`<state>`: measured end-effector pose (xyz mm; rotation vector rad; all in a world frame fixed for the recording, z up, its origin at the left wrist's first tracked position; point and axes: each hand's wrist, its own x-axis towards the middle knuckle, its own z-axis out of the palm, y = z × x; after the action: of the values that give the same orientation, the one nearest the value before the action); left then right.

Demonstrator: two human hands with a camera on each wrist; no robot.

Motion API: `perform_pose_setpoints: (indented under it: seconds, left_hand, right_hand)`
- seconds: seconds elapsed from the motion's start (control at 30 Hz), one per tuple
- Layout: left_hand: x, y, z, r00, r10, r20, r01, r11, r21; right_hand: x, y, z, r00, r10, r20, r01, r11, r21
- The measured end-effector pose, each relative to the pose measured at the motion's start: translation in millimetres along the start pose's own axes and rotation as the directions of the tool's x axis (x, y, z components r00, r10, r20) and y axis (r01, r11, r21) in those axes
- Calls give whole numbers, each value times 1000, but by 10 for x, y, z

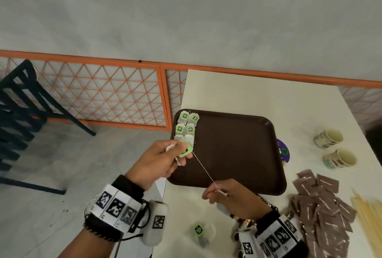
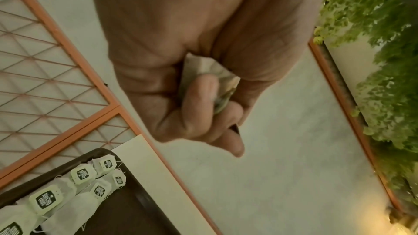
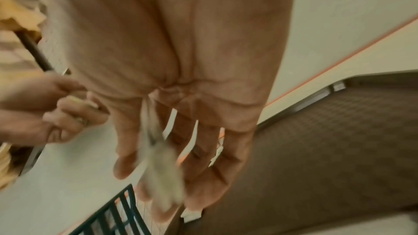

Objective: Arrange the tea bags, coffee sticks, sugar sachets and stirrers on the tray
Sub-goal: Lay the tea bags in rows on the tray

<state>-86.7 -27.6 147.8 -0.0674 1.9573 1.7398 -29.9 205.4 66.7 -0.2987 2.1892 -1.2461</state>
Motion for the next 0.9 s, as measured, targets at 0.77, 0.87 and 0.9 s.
perform_pose_setpoints:
  seconds: [0.77,0.87,0.9]
  left_hand:
    - [-211,-808,1004,893,-406,-193,284,842,-458]
    - [-187,-789,949,899,-379,-220,261,867,-424]
    - [-172,-782,923,898,-372,-236,256,877,-407]
  right_hand:
    - [-199,-64,225,877,396,-272,-78,676,733]
    - [-130,-126,215,902,370,-223,-60,619,783]
    - [-106,-135,209,907,366,-209,-63,607,793]
